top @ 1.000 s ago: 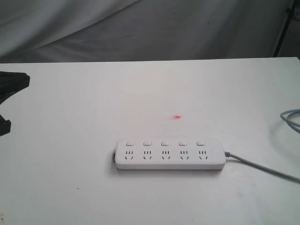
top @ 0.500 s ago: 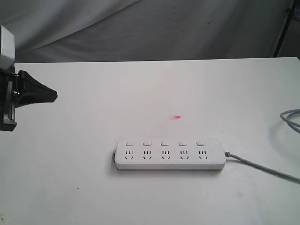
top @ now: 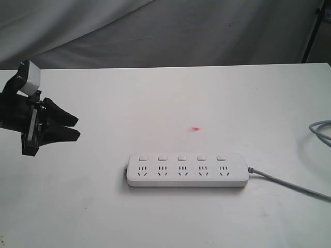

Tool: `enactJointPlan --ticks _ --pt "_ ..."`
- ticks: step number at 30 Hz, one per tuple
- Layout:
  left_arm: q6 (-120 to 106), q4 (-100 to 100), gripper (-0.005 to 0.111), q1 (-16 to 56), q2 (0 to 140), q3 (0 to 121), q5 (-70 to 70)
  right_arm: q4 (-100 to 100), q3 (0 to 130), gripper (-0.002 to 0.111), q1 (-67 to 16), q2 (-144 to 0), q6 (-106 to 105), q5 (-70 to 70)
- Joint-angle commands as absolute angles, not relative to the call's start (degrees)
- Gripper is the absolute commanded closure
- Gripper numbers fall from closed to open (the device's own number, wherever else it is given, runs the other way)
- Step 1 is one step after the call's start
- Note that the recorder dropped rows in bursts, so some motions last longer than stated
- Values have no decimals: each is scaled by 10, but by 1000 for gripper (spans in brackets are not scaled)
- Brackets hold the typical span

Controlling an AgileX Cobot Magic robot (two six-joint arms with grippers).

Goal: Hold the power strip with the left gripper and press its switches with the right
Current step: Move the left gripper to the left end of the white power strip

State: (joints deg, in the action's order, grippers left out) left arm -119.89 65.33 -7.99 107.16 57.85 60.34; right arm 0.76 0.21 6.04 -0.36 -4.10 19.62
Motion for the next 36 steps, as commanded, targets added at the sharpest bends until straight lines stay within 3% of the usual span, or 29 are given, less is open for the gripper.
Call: enactJointPlan --ticks 1,2,18,30,36 --pt "-1200 672 8 -72 1072 583 598 8 0 84 57 0 -40 195" --pt "-1200 672 2 -64 1072 583 588 8 0 84 57 0 -40 195" --pt "-1200 582 4 121 1074 583 492 8 0 84 57 0 -40 195" --pt "-1200 603 4 159 1142 589 416 8 0 84 57 0 -40 195" --pt "-1200 612 4 161 1161 609 449 8 0 84 57 0 -40 195"
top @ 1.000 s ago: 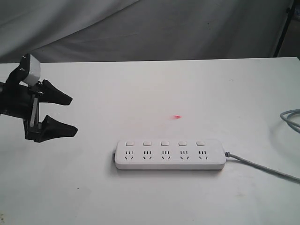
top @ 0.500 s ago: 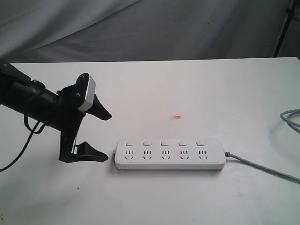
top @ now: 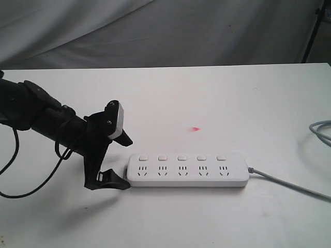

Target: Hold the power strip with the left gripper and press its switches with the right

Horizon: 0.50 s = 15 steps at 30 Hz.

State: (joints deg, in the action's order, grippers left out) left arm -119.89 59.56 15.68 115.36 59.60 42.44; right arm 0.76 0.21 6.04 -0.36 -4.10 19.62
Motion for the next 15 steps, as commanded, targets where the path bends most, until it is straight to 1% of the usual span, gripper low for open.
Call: enactJointPlan --ticks 1,15 --pt "-1200 612 4 161 1161 610 451 8 0 84 57 0 -40 195" --pt "-1200 629 4 183 1161 610 464 8 0 84 57 0 -40 195"
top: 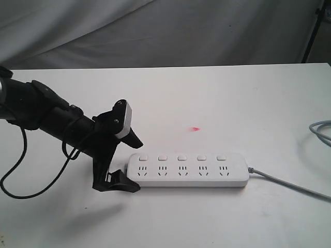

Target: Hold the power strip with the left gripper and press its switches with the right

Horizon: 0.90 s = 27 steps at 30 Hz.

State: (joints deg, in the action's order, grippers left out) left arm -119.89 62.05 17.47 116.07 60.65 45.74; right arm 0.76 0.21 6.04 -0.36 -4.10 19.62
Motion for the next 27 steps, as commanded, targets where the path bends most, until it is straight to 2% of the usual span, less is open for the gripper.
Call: enactJointPlan --ticks 1,16,17,23,27 --pt "-1200 629 4 183 1161 610 455 8 0 84 57 0 -40 195" --pt "-1200 653 6 183 1183 610 419 8 0 84 57 0 -40 195" --pt "-1200 655 10 183 1183 610 417 8 0 84 57 0 -40 195" --pt "-1200 656 55 183 1183 610 412 8 0 84 57 0 -40 195" --pt "-1200 655 72 183 1183 610 412 8 0 84 57 0 -40 195"
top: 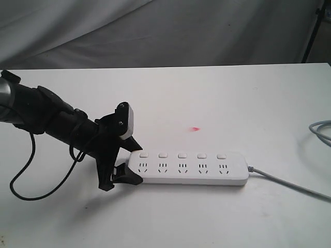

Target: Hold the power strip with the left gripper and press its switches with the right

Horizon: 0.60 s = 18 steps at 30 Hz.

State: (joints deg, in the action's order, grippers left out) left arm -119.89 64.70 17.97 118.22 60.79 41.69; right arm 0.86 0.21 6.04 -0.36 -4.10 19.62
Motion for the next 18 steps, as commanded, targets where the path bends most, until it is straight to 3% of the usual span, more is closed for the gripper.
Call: enactJointPlan --ticks 1,12,18 --pt "-1200 655 76 183 1183 610 412 8 0 84 57 0 -40 195" --pt "-1200 655 106 183 1183 610 412 8 0 84 57 0 -40 195" --pt "-1200 655 107 183 1183 610 412 8 0 84 57 0 -40 195"
